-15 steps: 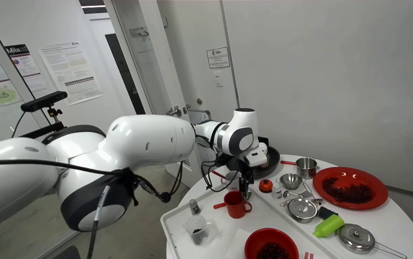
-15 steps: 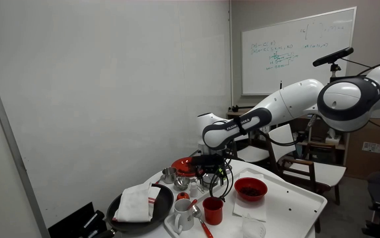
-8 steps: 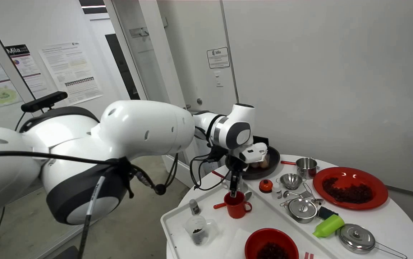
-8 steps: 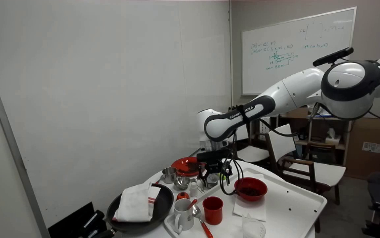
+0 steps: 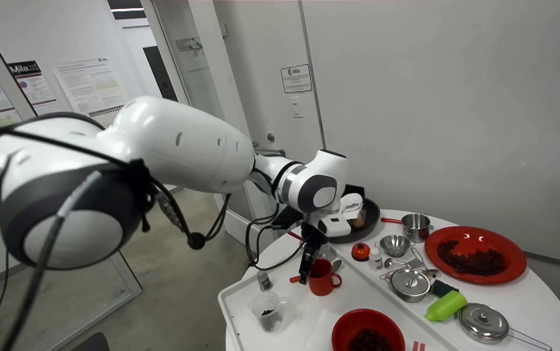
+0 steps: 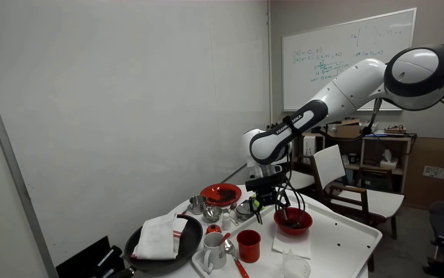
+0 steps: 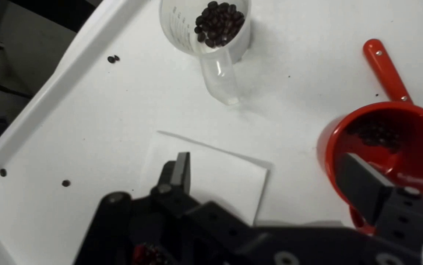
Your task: Pour some of the contents from the jug into the red bowl, pour the contents in the red cup into the red bowl then pour some of the contents from the jug into the red bowl
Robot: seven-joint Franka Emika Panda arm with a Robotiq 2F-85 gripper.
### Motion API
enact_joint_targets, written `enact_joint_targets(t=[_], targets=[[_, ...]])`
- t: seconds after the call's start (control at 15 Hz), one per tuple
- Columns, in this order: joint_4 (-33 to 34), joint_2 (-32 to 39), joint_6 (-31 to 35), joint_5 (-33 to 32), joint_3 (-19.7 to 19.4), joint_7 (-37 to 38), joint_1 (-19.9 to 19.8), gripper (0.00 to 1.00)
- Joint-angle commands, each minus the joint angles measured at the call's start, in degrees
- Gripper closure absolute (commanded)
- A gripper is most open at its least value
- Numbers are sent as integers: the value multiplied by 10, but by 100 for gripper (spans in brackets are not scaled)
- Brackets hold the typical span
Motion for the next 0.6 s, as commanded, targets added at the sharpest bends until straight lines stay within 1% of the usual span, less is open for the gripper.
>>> enact_joint_targets(t=[0.0,0.13,0.27,0.33,0.47,0.53], targets=[[-118,-87,57,100,-123,-21,77,0],[-158,-106,90,133,-163,-26,114,0],[-196,-123,129,159,-189,-29,144,0],[-125,-81,86,171,-203,-40,151,0],[-133,-83,91,182,-220,-38,171,0],[-132,-82,90,184,-225,-39,174,0]])
